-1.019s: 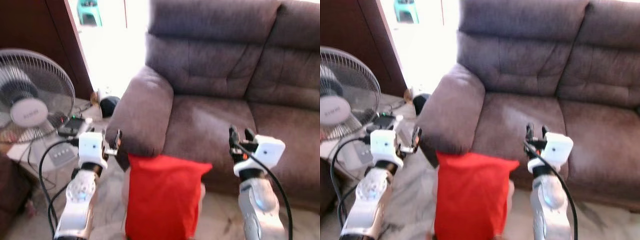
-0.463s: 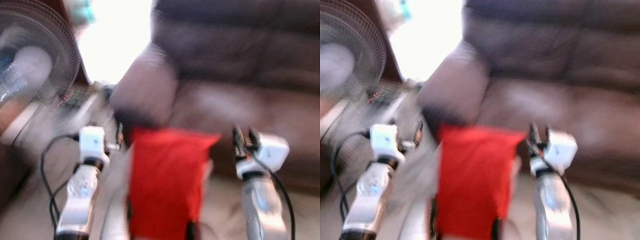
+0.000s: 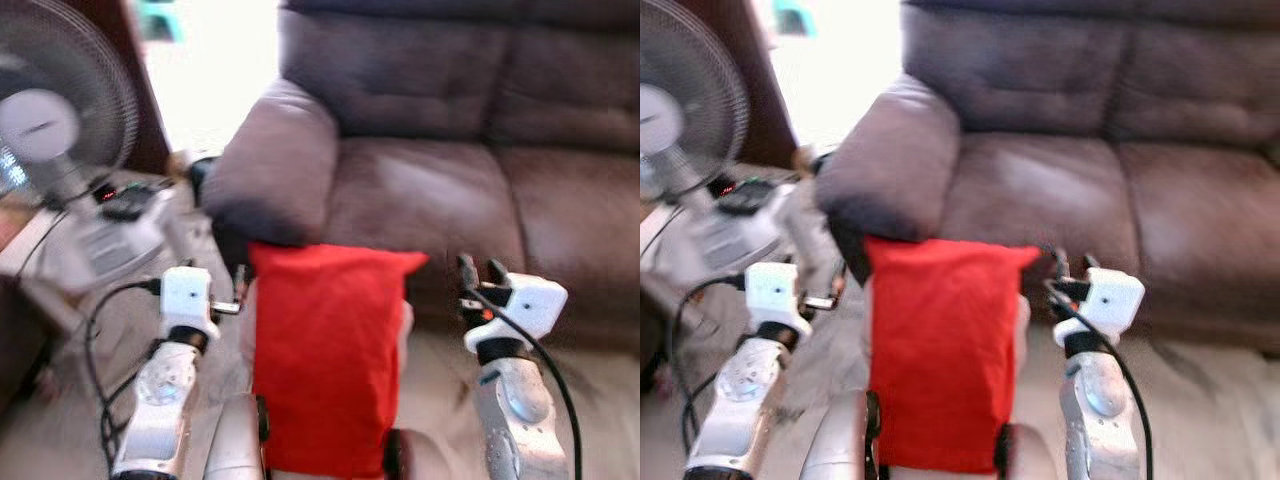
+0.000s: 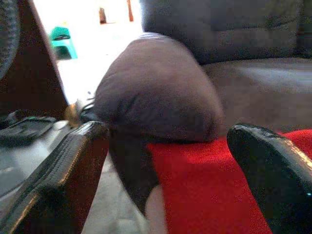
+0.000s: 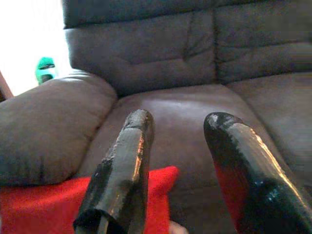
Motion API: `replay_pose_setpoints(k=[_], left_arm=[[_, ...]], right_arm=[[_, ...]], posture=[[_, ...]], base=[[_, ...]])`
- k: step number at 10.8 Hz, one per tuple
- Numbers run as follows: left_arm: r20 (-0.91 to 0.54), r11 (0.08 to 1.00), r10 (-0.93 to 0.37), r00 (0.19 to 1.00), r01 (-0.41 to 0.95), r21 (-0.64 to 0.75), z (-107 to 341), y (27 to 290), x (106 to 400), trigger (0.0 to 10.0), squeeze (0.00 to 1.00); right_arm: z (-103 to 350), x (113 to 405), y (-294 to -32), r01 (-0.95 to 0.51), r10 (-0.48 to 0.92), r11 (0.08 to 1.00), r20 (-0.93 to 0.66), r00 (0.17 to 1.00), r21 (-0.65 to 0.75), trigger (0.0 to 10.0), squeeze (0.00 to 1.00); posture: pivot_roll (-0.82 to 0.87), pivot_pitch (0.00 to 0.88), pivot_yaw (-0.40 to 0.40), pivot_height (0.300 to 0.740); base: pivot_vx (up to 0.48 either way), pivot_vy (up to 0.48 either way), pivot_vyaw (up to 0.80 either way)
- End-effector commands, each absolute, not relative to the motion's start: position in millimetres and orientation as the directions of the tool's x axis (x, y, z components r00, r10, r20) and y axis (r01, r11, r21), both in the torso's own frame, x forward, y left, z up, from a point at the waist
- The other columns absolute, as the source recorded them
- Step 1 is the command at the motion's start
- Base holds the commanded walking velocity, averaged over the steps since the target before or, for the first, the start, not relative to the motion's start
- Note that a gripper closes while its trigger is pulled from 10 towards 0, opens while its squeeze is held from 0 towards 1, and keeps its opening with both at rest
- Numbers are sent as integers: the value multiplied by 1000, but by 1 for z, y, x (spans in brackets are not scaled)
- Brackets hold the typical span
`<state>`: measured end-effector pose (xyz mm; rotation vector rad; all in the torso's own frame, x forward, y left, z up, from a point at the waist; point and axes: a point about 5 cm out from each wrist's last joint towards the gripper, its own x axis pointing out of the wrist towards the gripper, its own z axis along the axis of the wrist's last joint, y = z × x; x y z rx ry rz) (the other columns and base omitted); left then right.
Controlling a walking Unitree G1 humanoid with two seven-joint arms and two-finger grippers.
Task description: Move the pillow to the sofa from floor
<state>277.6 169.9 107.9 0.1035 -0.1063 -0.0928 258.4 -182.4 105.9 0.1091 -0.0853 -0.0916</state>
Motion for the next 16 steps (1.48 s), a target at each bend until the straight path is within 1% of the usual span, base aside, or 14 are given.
replay_pose_setpoints(k=[1,5,6,7,10,11,16], left_arm=[[109,992,-95,990,84,99,110,172,278,10000,0],[111,991,-101,989,90,100,111,171,279,10000,0],[111,991,-102,989,91,98,112,170,279,10000,0],[110,991,-101,989,91,96,112,170,279,10000,0],[105,992,-94,990,84,97,111,171,279,10000,0],[106,992,-93,990,84,94,112,171,279,10000,0],[106,994,-93,990,86,66,113,169,281,10000,0]], right_arm=[[108,259,-182,86,-97,989,88,991,117,10000,0],[107,260,-180,76,-87,989,80,993,126,10000,0],[106,260,-180,69,-79,990,79,994,127,10000,0],[106,260,-179,66,-76,990,76,994,126,10000,0],[105,259,-179,64,-72,991,72,995,117,10000,0],[103,259,-180,79,-87,989,65,994,125,10000,0],[101,261,-177,53,-58,992,47,997,111,10000,0]], posture=[[-1,49,-21,609],[1,51,-22,604],[0,58,-22,582],[1,64,-24,568],[2,77,-25,556],[3,79,-25,556],[1,80,-26,556]], base=[[0,0,0],[0,0,0],[0,0,0],[0,0,0],[0,0,0],[0,0,0],[0,0,0]])
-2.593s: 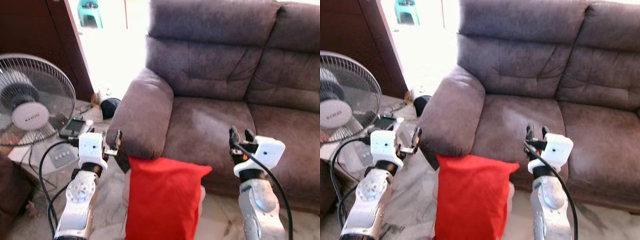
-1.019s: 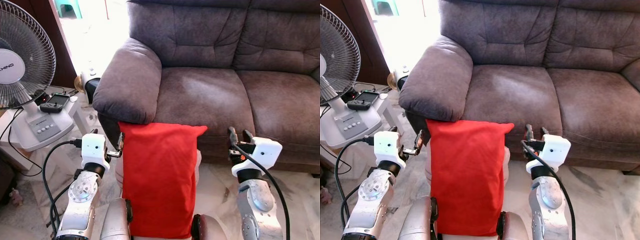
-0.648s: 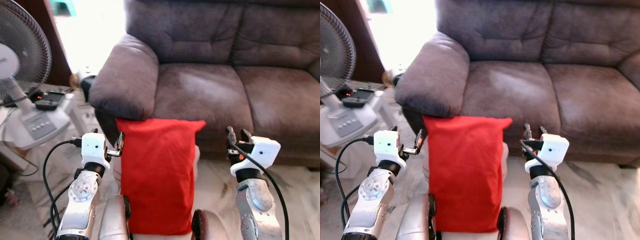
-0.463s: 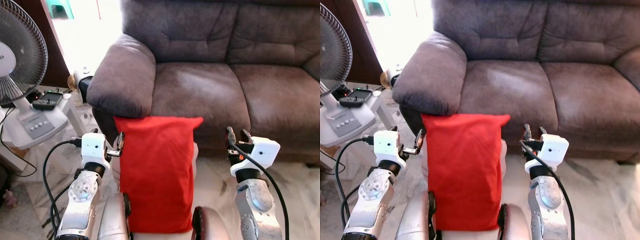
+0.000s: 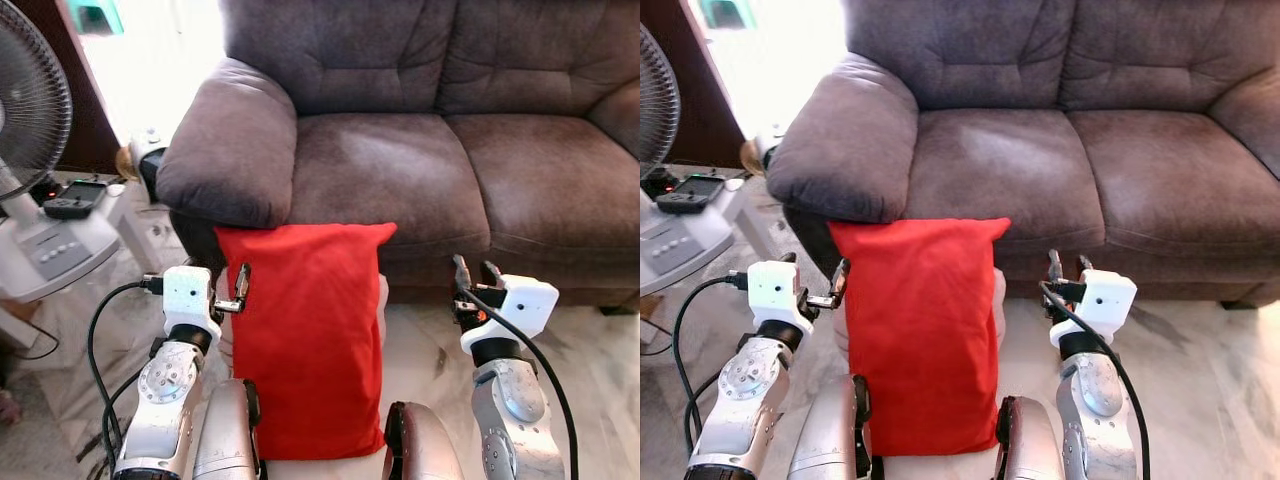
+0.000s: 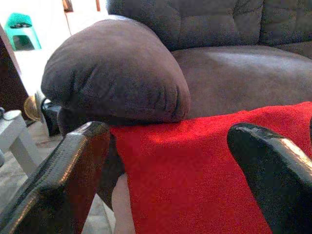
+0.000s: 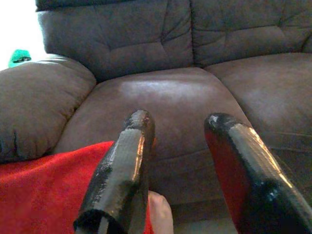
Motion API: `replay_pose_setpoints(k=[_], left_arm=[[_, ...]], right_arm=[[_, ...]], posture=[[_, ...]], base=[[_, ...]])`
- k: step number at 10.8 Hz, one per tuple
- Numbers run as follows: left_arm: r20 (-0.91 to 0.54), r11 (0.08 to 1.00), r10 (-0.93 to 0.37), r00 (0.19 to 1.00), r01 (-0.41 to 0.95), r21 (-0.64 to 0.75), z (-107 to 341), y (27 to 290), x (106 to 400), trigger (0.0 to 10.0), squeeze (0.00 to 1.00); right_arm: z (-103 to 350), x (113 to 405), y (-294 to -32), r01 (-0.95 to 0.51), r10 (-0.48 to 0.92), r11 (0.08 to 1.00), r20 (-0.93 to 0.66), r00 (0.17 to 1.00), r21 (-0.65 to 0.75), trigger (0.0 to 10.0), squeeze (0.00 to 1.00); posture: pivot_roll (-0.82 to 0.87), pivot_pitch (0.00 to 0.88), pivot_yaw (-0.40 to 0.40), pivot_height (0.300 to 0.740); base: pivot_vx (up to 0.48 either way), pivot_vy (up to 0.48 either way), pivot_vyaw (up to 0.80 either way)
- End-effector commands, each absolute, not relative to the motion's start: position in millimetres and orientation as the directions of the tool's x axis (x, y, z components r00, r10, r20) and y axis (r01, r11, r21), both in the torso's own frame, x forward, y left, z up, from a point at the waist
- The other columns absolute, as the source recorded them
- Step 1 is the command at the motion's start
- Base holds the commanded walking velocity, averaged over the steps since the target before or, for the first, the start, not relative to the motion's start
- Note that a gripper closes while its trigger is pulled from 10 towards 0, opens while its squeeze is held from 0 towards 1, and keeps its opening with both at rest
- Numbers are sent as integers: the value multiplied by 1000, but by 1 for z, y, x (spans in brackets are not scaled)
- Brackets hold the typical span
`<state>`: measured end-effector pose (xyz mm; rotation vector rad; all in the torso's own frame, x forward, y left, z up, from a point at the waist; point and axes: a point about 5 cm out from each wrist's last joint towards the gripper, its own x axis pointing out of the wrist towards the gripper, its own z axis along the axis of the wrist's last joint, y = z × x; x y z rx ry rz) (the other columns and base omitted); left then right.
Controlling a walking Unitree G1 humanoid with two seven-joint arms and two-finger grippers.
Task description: Move the pillow to the sofa from floor
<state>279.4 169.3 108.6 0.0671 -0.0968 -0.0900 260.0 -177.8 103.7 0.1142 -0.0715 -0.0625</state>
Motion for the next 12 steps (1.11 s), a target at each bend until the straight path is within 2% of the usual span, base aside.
replay_pose_setpoints(k=[1,7,10,12], left_arm=[[106,994,-92,990,86,63,114,169,281,10000,0],[99,994,-100,990,95,59,112,168,280,10000,0],[100,994,-99,990,93,62,112,169,280,10000,0],[136,996,-80,987,73,59,118,171,280,10000,0]], right_arm=[[101,261,-177,64,-70,991,50,996,119,10000,0],[97,262,-175,40,-43,993,30,999,112,10000,0],[99,261,-173,31,-38,991,52,998,127,10000,0],[98,260,-175,37,-42,991,42,998,127,10000,0]], posture=[[1,80,-26,556],[0,53,-22,548],[1,59,-22,523],[0,66,-24,523]], base=[[0,0,0],[0,0,0],[0,0,0],[0,0,0]])
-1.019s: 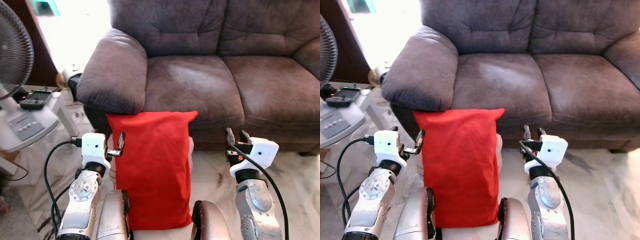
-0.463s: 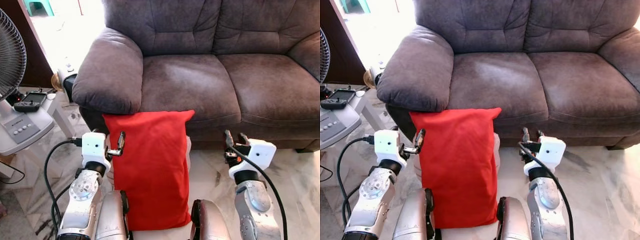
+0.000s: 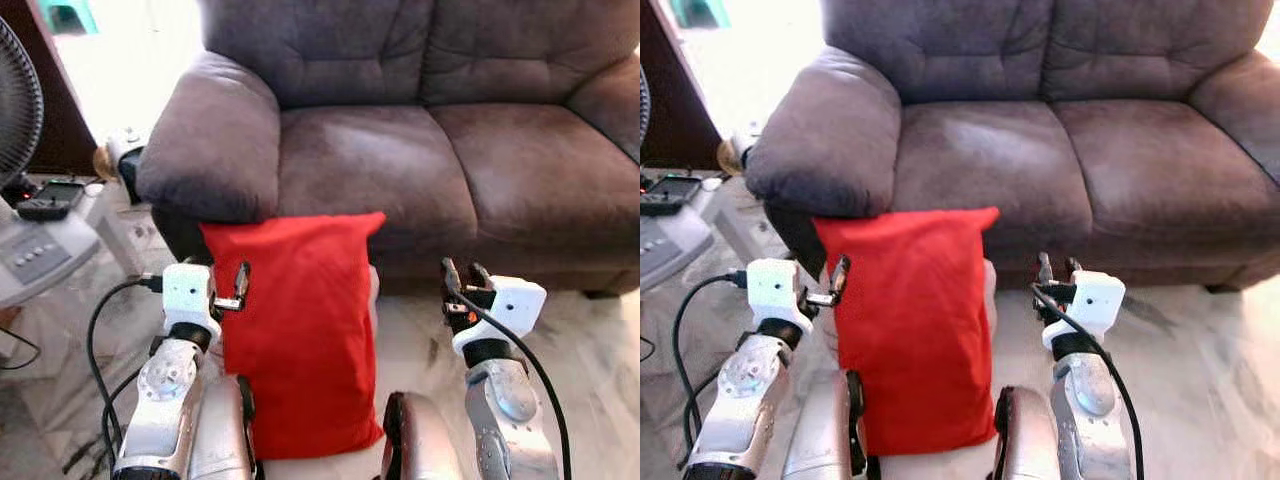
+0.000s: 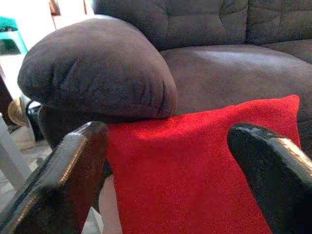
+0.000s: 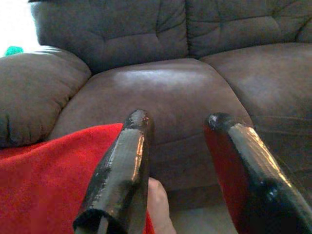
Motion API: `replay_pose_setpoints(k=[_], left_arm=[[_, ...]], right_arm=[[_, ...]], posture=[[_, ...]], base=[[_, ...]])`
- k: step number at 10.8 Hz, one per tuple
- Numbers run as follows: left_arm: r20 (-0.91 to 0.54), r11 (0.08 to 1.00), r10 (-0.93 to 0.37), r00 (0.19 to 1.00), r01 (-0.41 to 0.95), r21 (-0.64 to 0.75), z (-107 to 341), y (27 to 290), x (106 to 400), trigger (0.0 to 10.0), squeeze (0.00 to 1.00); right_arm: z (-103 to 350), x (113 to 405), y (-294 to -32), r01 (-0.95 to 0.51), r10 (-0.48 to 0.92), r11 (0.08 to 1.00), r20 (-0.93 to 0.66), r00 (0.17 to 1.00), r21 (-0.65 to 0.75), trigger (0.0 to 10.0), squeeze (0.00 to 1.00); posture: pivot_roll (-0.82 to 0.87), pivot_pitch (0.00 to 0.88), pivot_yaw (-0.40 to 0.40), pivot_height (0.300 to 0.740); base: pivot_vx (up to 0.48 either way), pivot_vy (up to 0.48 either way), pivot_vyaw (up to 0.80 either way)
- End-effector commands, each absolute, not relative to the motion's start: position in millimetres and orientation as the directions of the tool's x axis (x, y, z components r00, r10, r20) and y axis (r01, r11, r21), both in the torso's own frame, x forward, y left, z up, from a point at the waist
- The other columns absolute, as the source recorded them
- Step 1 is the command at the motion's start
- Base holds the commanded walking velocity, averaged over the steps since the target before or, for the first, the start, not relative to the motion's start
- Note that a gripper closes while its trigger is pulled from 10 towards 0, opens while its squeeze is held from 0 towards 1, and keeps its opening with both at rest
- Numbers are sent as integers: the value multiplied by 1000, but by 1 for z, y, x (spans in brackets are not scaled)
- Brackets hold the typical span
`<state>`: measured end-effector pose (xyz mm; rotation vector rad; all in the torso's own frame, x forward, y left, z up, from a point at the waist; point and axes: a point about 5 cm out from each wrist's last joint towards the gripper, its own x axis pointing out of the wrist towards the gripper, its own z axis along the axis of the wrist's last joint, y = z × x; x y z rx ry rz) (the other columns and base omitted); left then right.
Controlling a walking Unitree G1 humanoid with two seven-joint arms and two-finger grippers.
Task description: Move the pillow to the sofa from floor
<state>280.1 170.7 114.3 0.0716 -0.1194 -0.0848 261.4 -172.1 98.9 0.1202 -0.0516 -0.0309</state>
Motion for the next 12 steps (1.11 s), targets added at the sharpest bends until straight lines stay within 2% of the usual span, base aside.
replay_pose_setpoints(k=[1,4,6,7,8,12], left_arm=[[136,994,-79,988,68,87,121,174,280,10000,0],[140,990,-68,988,49,132,124,185,282,10000,0],[139,993,-63,988,48,109,123,178,282,10000,0],[130,993,-66,989,52,108,122,177,283,10000,0],[128,993,-65,990,52,108,122,177,283,10000,0],[121,993,-62,991,50,104,121,176,284,10000,0]], right_arm=[[98,260,-176,37,-43,992,43,998,124,10000,0],[98,264,-177,23,-28,994,45,999,111,10000,0],[100,264,-176,8,-12,996,50,999,87,10000,0],[98,264,-175,-1,-1,998,34,999,57,10000,0],[97,263,-177,20,-24,994,37,999,105,10000,0],[98,264,-181,21,-26,994,46,999,107,10000,0]], posture=[[2,67,-24,523],[12,66,-25,523],[6,68,-25,523],[4,67,-24,523],[6,67,-24,523],[7,67,-24,523]], base=[[0,0,0],[0,0,0],[0,0,0],[0,0,769],[0,0,638],[252,0,0]])
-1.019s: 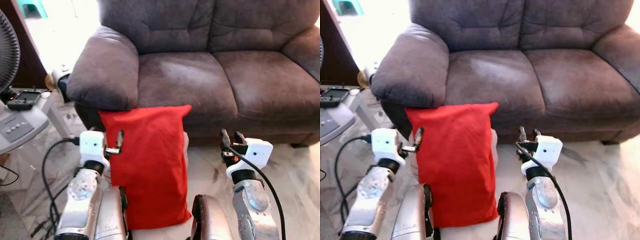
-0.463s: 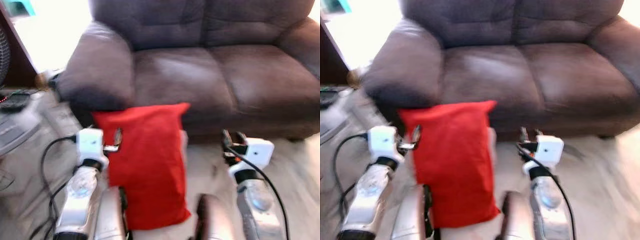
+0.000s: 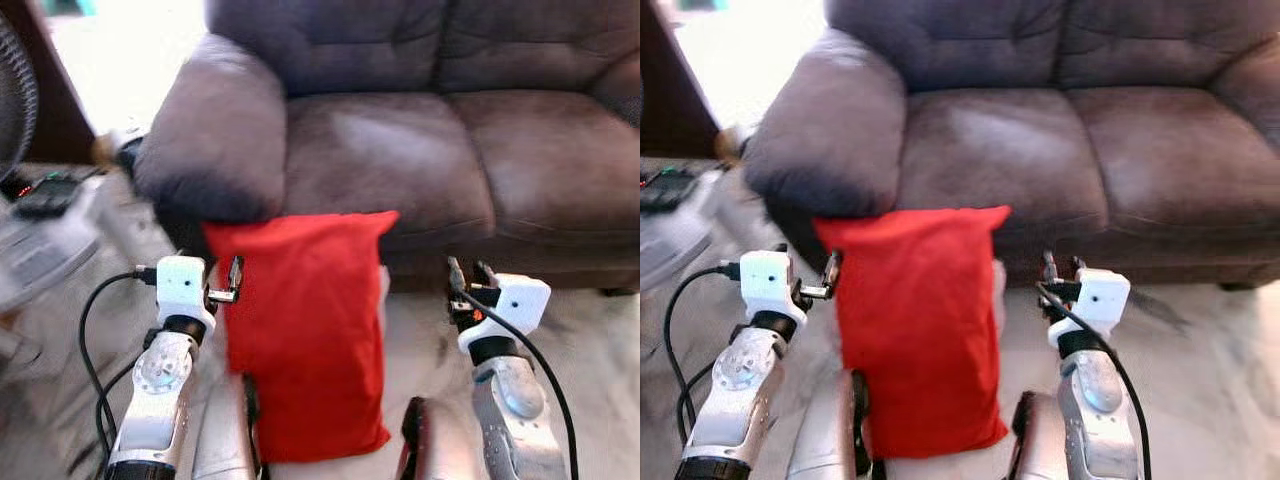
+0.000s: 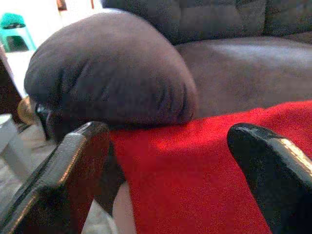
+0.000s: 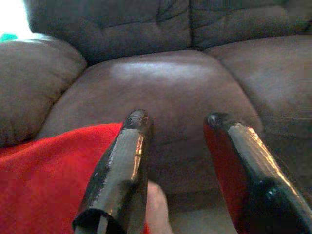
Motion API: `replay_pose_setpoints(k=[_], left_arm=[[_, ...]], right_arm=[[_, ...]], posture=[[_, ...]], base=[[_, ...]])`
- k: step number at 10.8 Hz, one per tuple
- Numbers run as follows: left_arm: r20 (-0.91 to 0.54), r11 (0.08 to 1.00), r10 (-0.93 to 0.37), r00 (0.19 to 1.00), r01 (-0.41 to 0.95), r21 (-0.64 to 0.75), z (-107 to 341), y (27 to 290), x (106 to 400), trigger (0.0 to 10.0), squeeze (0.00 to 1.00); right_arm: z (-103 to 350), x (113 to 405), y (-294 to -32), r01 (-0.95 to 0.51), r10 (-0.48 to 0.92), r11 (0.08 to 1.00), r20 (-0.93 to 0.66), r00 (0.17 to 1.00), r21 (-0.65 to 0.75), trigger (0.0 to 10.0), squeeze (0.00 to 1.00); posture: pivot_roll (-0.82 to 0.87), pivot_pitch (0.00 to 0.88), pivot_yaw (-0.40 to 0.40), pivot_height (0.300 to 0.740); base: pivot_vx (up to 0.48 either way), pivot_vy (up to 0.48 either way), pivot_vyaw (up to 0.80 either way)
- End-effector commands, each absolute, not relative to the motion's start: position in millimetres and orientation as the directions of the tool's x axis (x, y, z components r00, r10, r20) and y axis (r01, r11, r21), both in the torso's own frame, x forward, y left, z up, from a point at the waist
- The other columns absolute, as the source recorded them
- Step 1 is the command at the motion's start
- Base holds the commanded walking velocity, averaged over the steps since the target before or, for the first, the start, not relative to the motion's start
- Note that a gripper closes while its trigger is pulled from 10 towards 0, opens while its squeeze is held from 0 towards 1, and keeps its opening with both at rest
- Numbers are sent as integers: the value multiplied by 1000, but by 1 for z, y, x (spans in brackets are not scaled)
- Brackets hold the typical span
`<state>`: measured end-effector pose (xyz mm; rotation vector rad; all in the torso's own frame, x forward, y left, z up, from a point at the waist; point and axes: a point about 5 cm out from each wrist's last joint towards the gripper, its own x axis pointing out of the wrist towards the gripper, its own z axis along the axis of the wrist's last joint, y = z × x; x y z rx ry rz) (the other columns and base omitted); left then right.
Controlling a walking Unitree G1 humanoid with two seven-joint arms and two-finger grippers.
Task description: Move the pillow to the sofa from floor
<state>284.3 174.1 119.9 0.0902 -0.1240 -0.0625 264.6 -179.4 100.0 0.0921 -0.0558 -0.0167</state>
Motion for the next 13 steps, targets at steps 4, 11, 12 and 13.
replay_pose_setpoints(k=[4,11,12,13], left_arm=[[124,994,-63,990,50,99,122,175,284,10000,0],[115,992,-93,989,82,101,122,171,288,10000,0],[113,991,-94,989,82,103,123,172,288,10000,0],[108,992,-94,990,83,100,123,172,289,10000,0]], right_arm=[[98,265,-179,14,-20,993,47,999,114,10000,0],[89,280,-189,83,-75,984,-58,996,160,10000,1000],[90,286,-191,98,-85,975,-73,994,198,10000,1000],[90,297,-188,75,-49,967,-113,992,243,10000,1000]], posture=[[8,65,-26,523],[7,90,-28,523],[9,93,-27,523],[10,103,-26,523]], base=[[266,0,384],[74,0,0],[0,0,0],[0,0,0]])
